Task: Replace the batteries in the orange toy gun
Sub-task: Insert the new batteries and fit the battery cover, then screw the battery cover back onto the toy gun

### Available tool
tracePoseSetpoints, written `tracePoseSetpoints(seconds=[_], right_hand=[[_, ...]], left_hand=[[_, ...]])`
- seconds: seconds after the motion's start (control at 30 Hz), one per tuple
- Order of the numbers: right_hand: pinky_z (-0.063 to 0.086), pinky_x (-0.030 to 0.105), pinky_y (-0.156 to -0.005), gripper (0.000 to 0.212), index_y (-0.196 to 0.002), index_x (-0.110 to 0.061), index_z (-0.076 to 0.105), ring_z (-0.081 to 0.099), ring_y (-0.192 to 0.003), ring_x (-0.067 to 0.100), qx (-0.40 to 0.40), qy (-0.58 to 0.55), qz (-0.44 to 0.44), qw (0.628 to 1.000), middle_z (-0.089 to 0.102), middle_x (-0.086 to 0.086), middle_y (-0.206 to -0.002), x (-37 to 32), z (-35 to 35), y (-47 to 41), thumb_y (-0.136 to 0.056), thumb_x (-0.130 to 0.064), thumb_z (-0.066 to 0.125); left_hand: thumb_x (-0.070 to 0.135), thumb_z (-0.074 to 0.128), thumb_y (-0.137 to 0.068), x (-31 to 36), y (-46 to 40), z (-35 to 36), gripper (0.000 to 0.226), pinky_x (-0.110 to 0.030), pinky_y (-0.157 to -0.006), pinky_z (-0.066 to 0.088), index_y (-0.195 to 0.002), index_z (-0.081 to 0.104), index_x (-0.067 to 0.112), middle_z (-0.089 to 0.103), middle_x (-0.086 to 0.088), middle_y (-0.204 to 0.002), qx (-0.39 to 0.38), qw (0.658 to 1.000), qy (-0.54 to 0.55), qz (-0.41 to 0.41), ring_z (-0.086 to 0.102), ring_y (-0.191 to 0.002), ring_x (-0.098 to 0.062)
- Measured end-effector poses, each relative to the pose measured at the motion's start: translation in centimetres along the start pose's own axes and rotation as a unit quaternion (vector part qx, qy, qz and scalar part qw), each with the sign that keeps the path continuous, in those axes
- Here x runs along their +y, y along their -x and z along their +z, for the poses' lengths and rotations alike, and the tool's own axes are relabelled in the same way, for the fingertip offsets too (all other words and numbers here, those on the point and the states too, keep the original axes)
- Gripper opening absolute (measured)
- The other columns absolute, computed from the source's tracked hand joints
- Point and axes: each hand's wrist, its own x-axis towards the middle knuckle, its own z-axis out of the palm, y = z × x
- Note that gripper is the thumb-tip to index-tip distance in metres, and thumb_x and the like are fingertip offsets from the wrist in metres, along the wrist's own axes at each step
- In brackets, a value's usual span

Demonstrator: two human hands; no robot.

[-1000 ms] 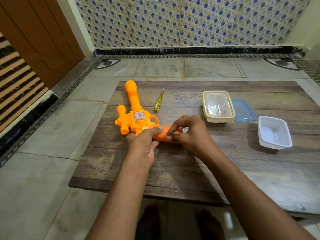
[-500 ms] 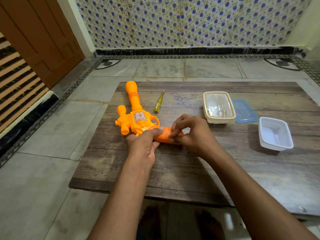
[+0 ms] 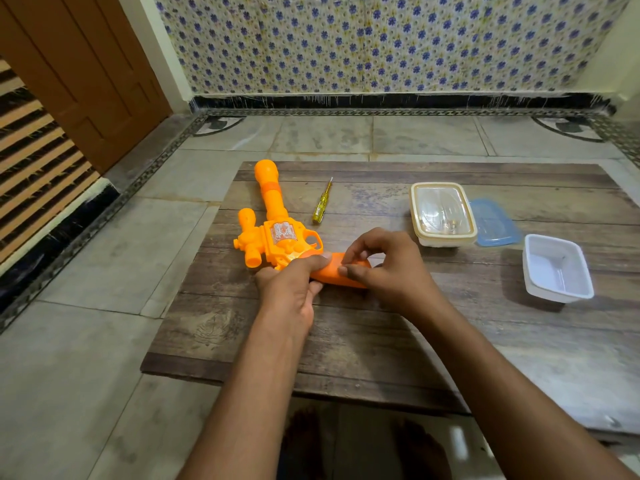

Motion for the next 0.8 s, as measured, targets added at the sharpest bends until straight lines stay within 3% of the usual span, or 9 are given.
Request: tracePoseSetpoints(seconds=[0.17,0.3,0.33,0.43,0.5,0.63,0.7,0.8], right_hand=[[0.049,0.028,-0.073,0.028,-0.064,-0.034,0.068,0.061,-0.081,0.01,-0.019,0.036,0.013,0.999,0.066,-0.006,-0.079,-0.6,-0.1,-0.4,-0.071,-0.014,0.087],[0.048,0.019,-0.059,0.012,-0.076,-0.014,0.076,0.059,-0.071,0.016,-0.015,-0.072,0.031,0.997,0.067,0.003,-0.072,-0.9,-0.5,-0.3,-0.077,-0.005,0.084],[0.048,0.019,-0.061,0.009,-0.078,-0.01,0.077,0.06,-0.07,0.018,-0.002,-0.089,0.028,0.996,0.07,0.007,-0.074,-1.0,-0.7,-0.3,-0.078,-0.004,0.083],[0.054,0.032,-0.072,0.005,-0.082,-0.011,0.077,0.067,-0.076,0.024,0.028,-0.088,0.022,0.995,0.074,0.011,-0.081,-0.8,-0.8,-0.7,-0.083,-0.008,0.081],[0.052,0.035,-0.071,0.004,-0.084,-0.01,0.077,0.065,-0.07,0.019,0.035,-0.091,0.02,0.995,0.073,0.014,-0.08,-0.7,-0.5,-1.3,-0.086,-0.009,0.078],[0.051,0.023,-0.071,0.01,-0.096,-0.013,0.078,0.068,-0.081,0.01,0.032,-0.05,0.001,0.998,0.076,0.006,-0.088,-0.9,-0.4,-3.6,-0.094,-0.01,0.069],[0.055,0.028,-0.081,0.02,-0.101,-0.02,0.079,0.071,-0.093,0.012,0.02,0.006,-0.018,1.0,0.077,0.0,-0.093,-1.2,-0.2,-5.5,-0.096,-0.008,0.064],[0.046,0.026,-0.078,0.042,-0.12,-0.02,0.074,0.066,-0.096,0.018,-0.042,0.142,-0.026,0.989,0.074,0.01,-0.106,-1.8,1.1,-8.8,-0.095,0.005,0.052]], left_hand=[[-0.019,0.077,-0.071,0.0,0.0,0.0,0.07,-0.051,-0.083,0.06,-0.134,0.054,0.0,0.07,-0.02,-0.121,-0.004,1.0,0.004,-0.002,0.07,-0.105,-0.032],[-0.016,0.08,-0.069,0.0,0.0,0.0,0.075,-0.058,-0.094,0.056,-0.136,0.053,0.004,0.07,-0.018,-0.123,-0.002,1.0,-0.003,-0.002,0.07,-0.108,-0.033],[-0.016,0.081,-0.068,0.0,0.0,0.1,0.075,-0.057,-0.094,0.056,-0.135,0.053,0.006,0.07,-0.017,-0.123,-0.004,1.0,-0.007,-0.001,0.07,-0.108,-0.032],[-0.016,0.079,-0.07,-0.1,0.2,0.3,0.067,-0.048,-0.086,0.059,-0.127,0.055,0.01,0.073,-0.012,-0.113,0.005,1.0,-0.014,0.007,0.071,-0.097,-0.025],[-0.015,0.078,-0.07,0.0,0.3,0.3,0.062,-0.04,-0.079,0.06,-0.122,0.057,0.012,0.074,-0.009,-0.106,0.008,1.0,-0.012,0.011,0.071,-0.087,-0.02],[-0.014,0.079,-0.071,0.1,0.3,0.4,0.062,-0.036,-0.074,0.058,-0.121,0.057,0.014,0.072,-0.005,-0.098,0.02,1.0,-0.003,-0.001,0.069,-0.079,-0.014],[-0.012,0.081,-0.069,0.2,0.3,0.4,0.065,-0.038,-0.076,0.057,-0.123,0.056,0.013,0.072,-0.005,-0.102,0.026,1.0,-0.01,-0.004,0.069,-0.083,-0.015],[-0.007,0.084,-0.067,0.2,0.1,0.2,0.068,-0.035,-0.073,0.054,-0.125,0.054,0.013,0.071,-0.007,-0.111,0.036,0.999,-0.022,-0.001,0.067,-0.087,-0.015]])
